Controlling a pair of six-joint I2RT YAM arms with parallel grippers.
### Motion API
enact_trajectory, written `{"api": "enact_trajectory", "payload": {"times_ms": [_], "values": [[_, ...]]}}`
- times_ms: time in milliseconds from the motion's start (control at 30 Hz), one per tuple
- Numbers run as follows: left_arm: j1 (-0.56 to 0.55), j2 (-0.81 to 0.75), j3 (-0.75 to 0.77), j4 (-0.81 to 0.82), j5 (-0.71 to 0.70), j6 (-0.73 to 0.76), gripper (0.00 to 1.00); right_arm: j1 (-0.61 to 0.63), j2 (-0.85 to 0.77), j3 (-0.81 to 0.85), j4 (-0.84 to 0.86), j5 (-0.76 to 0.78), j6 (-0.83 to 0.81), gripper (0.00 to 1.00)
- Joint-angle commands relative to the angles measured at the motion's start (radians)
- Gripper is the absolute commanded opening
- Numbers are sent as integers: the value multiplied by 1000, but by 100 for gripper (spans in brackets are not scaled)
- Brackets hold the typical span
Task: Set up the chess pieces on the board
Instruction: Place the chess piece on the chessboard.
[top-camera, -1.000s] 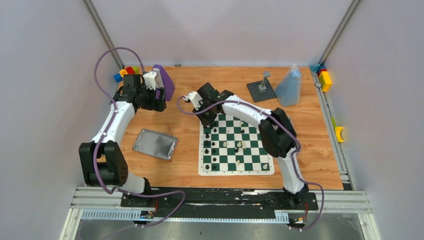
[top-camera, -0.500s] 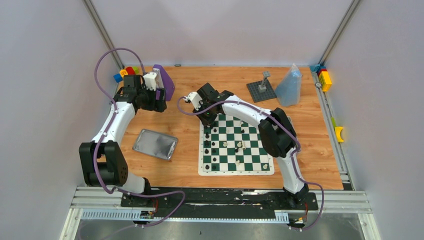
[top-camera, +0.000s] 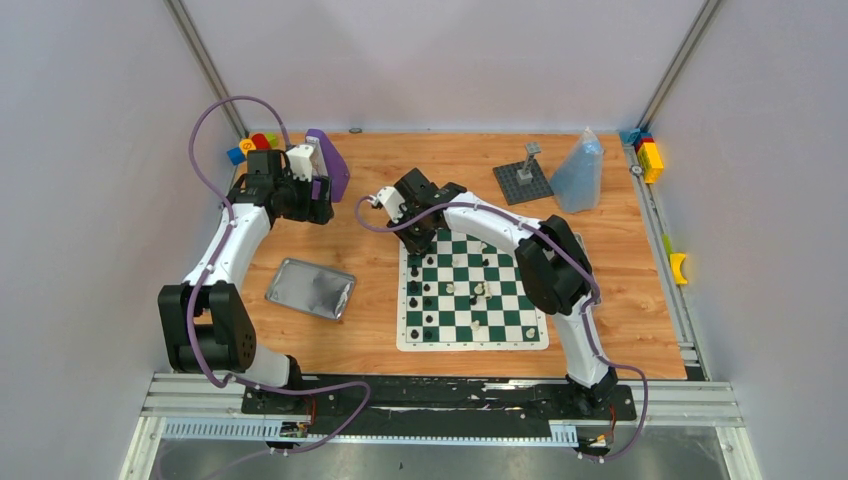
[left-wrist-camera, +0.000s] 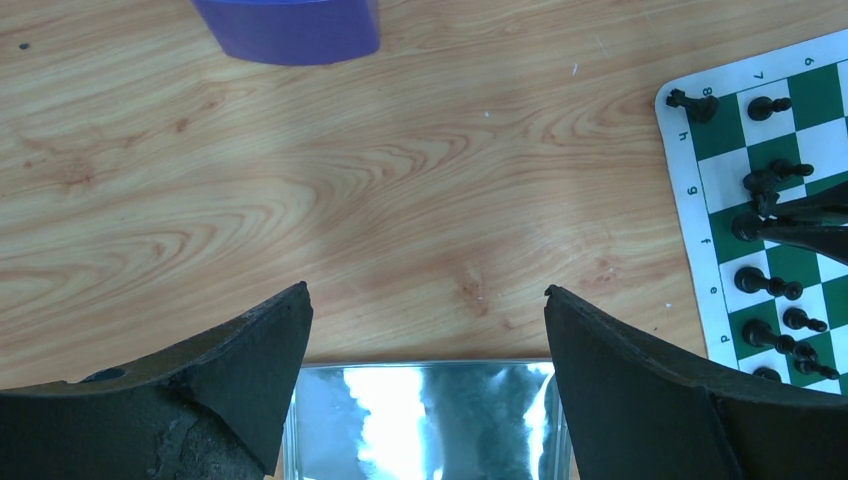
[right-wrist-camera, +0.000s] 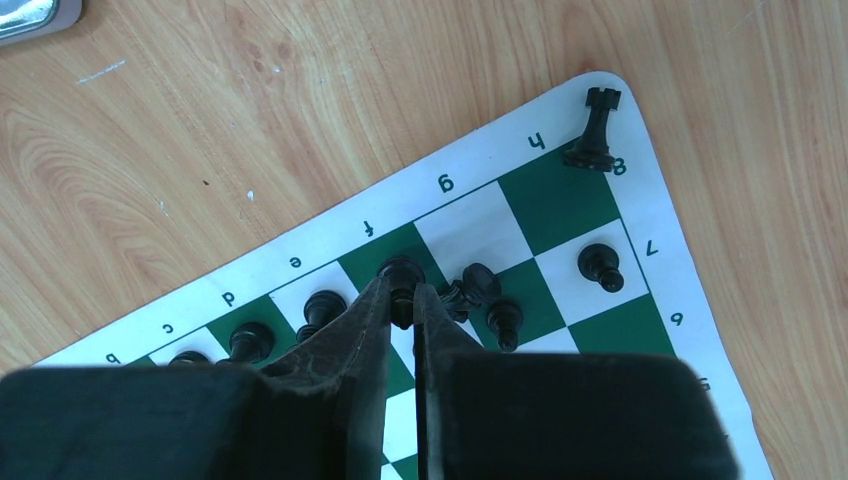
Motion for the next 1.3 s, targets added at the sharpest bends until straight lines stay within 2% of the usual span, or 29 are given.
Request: {"api": "enact_trajectory", "payload": {"times_ms": [0,267,400,567,600,633,667,900,1267], "values": [[7,-19,0,25,20,-8,94,5,18,-5,21,2,-10,1],[7,-20,-2,24,19,-6,94,6,21,-9,21,-10,-7,5],[7,-20,0,24,19,-7,94,6,20,-13,21,-13,-3,10],[7,-19,-1,23,21,-6,94,5,7,-6,21,-4,5,27],[7,-18,0,23,20,-5,94,5,1,-2,21,2,5,33],[7,-17,-1,22,20,-5,94,3,-13,8,21,12,7,44],[7,-16,0,22,21,-5,94,1,-21,13,21,16,9,45],[6,-13,2,22,24,-7,94,-44,-70,44,21,-10,48,48],[6,-15,2,21,27,-5,94,-68,-24,49,21,-2,66,37]]}}
